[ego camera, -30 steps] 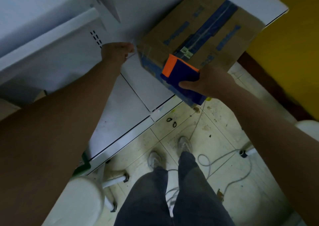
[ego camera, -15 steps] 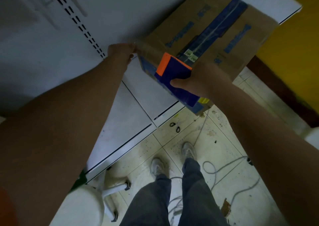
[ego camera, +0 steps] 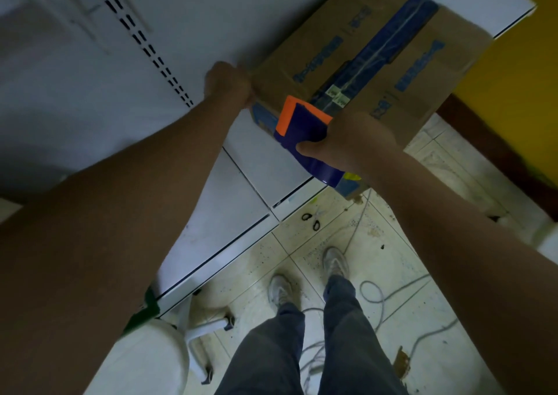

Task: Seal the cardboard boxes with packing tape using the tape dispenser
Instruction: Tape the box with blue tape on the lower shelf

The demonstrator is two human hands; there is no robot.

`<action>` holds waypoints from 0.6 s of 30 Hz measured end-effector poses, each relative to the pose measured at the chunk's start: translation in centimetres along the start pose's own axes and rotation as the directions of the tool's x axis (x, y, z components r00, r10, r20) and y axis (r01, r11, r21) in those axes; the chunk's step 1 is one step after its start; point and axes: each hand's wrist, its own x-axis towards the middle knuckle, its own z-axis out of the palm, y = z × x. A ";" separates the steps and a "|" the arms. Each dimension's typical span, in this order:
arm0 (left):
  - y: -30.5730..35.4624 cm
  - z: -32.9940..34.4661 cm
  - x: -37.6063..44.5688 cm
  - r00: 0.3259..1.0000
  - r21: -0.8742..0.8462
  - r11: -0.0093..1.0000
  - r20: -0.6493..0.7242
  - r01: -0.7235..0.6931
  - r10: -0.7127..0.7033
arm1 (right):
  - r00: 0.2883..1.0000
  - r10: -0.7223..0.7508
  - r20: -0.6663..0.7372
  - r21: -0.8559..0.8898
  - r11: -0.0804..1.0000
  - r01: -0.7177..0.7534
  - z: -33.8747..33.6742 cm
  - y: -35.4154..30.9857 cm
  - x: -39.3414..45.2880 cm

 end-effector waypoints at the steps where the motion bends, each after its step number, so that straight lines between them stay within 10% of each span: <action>1: 0.2 0.4 -0.2 0.997 -0.007 1.000 0.077 0.001 -0.001 | 1.000 0.001 0.004 0.004 1.000 -0.001 -0.1 0.0 0.0; 18: 0.5 1.4 -2.5 0.872 0.141 0.969 0.424 0.204 -0.245 | 0.998 -0.047 0.044 -0.025 0.999 0.048 -0.5 -0.3 -0.4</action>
